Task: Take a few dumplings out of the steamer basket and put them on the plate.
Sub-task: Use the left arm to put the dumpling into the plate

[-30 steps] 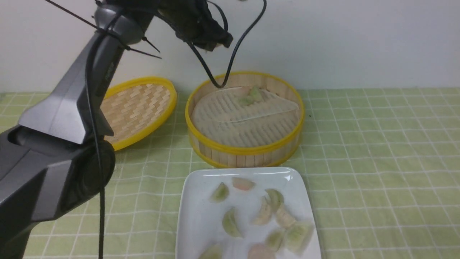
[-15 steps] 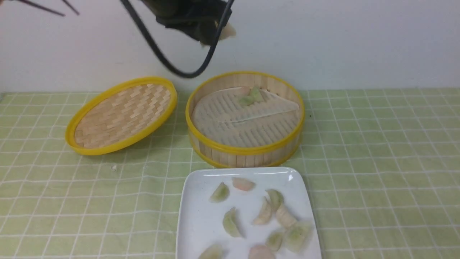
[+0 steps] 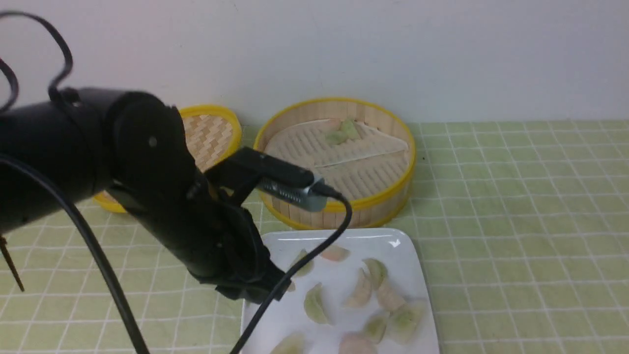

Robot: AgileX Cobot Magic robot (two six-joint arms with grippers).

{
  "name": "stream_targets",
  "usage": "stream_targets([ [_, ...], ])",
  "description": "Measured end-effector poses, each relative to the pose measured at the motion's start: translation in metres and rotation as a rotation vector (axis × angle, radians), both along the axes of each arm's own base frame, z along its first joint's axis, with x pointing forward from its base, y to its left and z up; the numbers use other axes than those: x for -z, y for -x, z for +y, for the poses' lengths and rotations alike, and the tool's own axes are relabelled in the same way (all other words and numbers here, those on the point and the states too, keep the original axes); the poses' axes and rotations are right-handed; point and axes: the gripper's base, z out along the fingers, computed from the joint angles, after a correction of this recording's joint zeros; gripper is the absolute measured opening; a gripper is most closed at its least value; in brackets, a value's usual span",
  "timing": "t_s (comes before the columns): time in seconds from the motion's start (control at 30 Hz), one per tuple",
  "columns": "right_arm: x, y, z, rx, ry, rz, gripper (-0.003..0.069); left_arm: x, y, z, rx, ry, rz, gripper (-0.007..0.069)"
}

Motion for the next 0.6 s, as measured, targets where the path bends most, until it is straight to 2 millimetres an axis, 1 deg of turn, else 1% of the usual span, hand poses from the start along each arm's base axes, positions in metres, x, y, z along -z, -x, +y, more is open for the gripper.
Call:
stream_targets([
  [0.1,-0.012,-0.015,0.004,-0.082,0.048,0.086,-0.0015,0.02,-0.002,-0.001,0.017,-0.024,0.016,0.0125],
  [0.17,-0.019,-0.033,0.007,-0.133,0.053,0.151,-0.0015,0.033,-0.007,-0.003,0.028,-0.036,0.03,0.0125],
  [0.2,-0.019,-0.032,0.007,-0.137,0.053,0.153,-0.0015,0.034,-0.007,-0.003,0.028,-0.037,0.033,0.0125],
  [0.23,-0.019,-0.042,0.009,-0.162,0.049,0.192,-0.0015,0.041,-0.01,-0.005,0.033,-0.039,0.036,0.0125],
  [0.3,-0.016,-0.054,0.01,-0.199,0.053,0.239,-0.0015,0.048,-0.014,-0.007,0.036,-0.04,0.038,0.0137],
  [0.37,-0.012,-0.065,0.012,-0.237,0.059,0.28,-0.0015,0.054,-0.016,-0.009,0.033,-0.043,0.044,0.0171],
  [0.4,-0.009,-0.074,0.013,-0.257,0.062,0.309,-0.0015,0.057,-0.018,-0.009,0.032,-0.044,0.043,0.0209],
  [0.47,-0.006,-0.086,0.014,-0.28,0.061,0.338,-0.0015,0.059,-0.019,-0.01,0.033,-0.046,0.045,0.0281],
  [0.53,-0.005,-0.1,0.015,-0.311,0.065,0.369,-0.0015,0.059,-0.019,-0.01,0.035,-0.044,0.042,0.0362],
  [0.6,-0.006,-0.114,0.017,-0.347,0.083,0.387,-0.0015,0.056,-0.02,-0.011,0.032,-0.038,0.035,0.0422],
])
